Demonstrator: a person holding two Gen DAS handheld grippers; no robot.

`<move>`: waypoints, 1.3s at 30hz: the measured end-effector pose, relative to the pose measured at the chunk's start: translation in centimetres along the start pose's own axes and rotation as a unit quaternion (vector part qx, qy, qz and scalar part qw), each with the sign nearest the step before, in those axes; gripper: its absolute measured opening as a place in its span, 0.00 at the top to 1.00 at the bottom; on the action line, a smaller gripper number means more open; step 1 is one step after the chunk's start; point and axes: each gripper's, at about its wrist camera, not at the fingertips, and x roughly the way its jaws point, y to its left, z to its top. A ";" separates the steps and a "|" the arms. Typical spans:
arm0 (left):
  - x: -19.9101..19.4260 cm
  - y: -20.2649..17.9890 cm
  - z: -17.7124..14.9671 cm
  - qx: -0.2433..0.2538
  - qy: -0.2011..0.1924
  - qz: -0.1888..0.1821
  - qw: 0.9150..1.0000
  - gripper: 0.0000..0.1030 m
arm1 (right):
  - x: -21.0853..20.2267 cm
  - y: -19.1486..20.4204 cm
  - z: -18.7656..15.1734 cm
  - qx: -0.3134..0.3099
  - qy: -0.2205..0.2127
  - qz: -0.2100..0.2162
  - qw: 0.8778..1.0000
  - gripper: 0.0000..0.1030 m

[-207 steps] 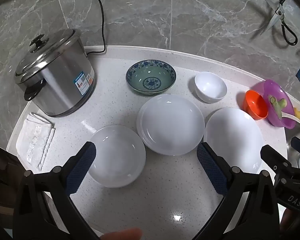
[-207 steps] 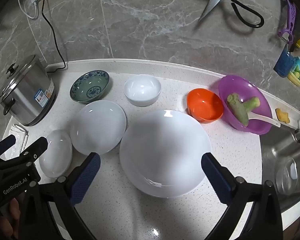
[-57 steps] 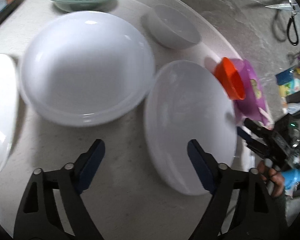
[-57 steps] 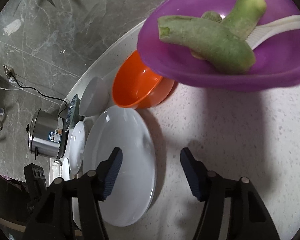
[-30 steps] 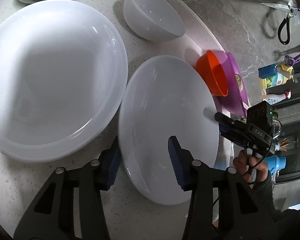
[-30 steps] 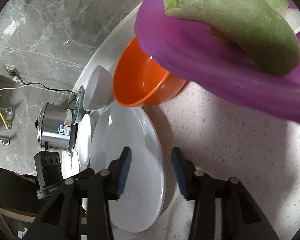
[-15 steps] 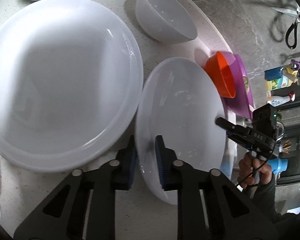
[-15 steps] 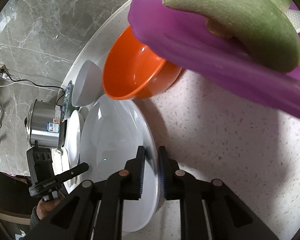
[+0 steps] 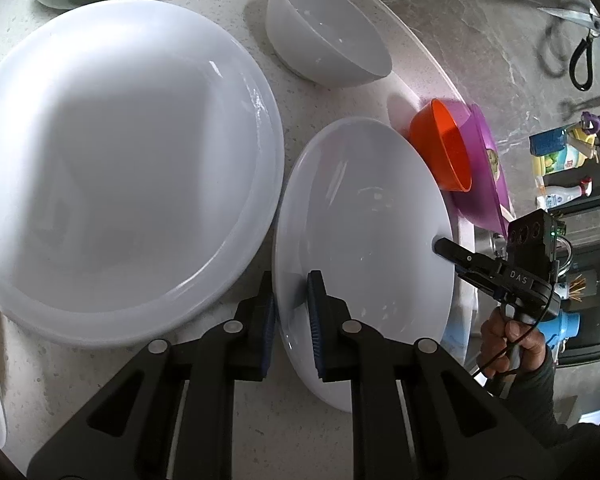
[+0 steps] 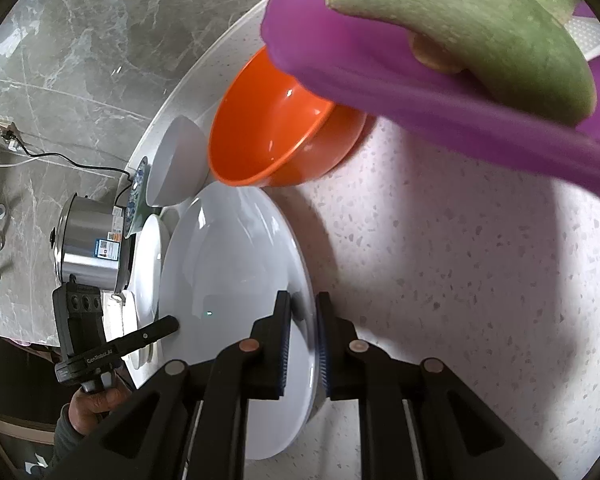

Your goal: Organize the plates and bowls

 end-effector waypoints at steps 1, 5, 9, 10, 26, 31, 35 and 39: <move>-0.1 -0.1 0.0 0.002 -0.002 0.001 1.000 0.88 | 0.0 0.0 0.0 0.000 0.000 0.000 1.000 0.86; -0.2 -0.6 0.0 0.007 -0.004 0.004 1.000 0.88 | 0.0 0.1 -0.2 0.000 0.000 -0.001 1.000 0.86; -0.2 -0.8 -0.3 0.011 -0.007 0.006 1.000 0.88 | -0.1 0.4 -0.5 -0.004 -0.002 -0.005 1.000 0.86; -0.2 -0.9 -0.3 0.012 -0.008 0.007 1.000 0.88 | -0.1 0.4 -0.6 -0.006 -0.003 -0.007 1.000 0.86; -1.7 -3.3 -2.3 0.054 -0.028 0.008 0.998 0.87 | -2.3 2.0 -3.0 -0.031 -0.032 -0.017 0.999 0.86; -3.0 -4.5 -4.2 0.074 -0.028 0.003 0.997 0.87 | -3.9 2.9 -5.5 -0.027 -0.046 -0.022 0.998 0.85; -4.0 -5.0 -6.1 0.091 -0.021 -0.003 0.996 0.87 | -5.0 3.5 -8.2 -0.019 -0.055 -0.028 0.998 0.85; -4.4 -4.5 -8.2 0.106 -0.010 -0.007 0.994 0.87 | -5.2 4.0 -10.6 -0.015 -0.056 -0.041 0.997 0.85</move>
